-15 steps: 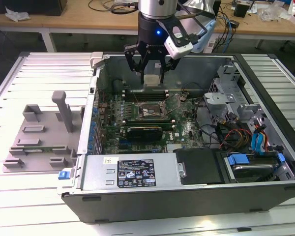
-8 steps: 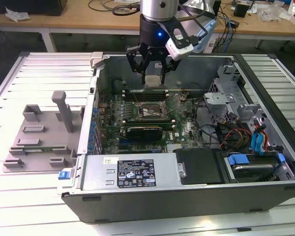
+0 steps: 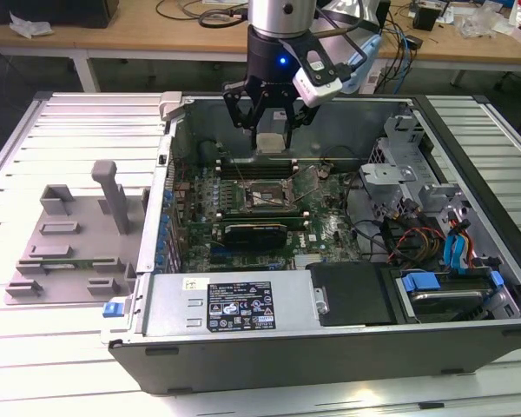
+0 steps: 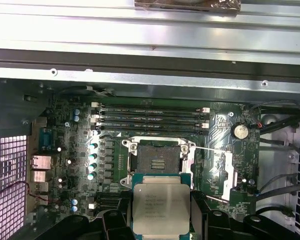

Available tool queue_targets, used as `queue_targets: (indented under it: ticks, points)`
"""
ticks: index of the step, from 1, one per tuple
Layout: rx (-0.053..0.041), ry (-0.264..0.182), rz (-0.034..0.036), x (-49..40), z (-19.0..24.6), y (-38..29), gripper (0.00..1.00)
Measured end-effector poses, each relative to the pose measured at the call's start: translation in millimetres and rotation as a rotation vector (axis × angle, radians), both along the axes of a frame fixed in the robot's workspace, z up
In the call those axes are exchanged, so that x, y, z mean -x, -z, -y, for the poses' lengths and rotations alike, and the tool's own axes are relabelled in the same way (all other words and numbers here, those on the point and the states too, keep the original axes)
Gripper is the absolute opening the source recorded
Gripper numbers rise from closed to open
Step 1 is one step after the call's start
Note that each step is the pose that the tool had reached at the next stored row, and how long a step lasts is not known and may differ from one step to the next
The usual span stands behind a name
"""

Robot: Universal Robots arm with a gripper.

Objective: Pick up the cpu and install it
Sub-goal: 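Place the cpu into insertion slot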

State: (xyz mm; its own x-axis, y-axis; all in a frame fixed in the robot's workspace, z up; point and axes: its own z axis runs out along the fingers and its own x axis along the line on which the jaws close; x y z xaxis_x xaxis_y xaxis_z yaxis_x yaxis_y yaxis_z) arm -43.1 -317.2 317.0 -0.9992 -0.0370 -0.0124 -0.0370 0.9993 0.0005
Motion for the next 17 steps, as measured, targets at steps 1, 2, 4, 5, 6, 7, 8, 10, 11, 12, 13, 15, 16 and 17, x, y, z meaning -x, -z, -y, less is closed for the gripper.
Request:
queue_targets:
  ticks: [1, 2, 4, 5, 6, 7, 8, 10, 11, 12, 13, 15, 16, 17]
  points:
    - [0.0000, 0.000, 0.0000, 0.0, 0.0, 0.0, 0.55]
    - [0.0000, 0.000, 0.0000, -0.1, 0.0, 0.1, 0.55]
    - [-0.0001, 0.000, 0.0001, -0.2, 0.0, 0.1, 0.55]
    - [0.0000, 0.000, 0.0000, -0.2, 0.0, 0.1, 0.55]
    - [0.0000, 0.000, 0.0000, -0.2, 0.0, 0.1, 0.55]
    - [0.0000, 0.000, 0.0000, -0.2, 0.0, 0.1, 0.55]
    - [0.0000, 0.000, 0.0000, -0.2, 0.0, 0.1, 0.55]
    - [-0.0001, 0.028, 0.0000, -0.3, 0.0, 0.2, 0.55]
    - [0.0000, 0.040, 0.0001, -0.3, 0.0, 0.2, 0.55]
    - [0.0000, 0.050, 0.0000, -0.3, 0.0, 0.2, 0.55]
    - [0.0000, 0.072, 0.0000, -0.3, 0.0, 0.3, 0.55]
    - [0.0000, 0.124, 0.0000, -0.3, 0.0, 0.3, 0.55]
    - [0.0000, 0.162, 0.0000, -0.2, 0.0, 0.4, 0.55]
    - [0.0000, 0.182, 0.0000, -0.2, 0.0, 0.4, 0.55]
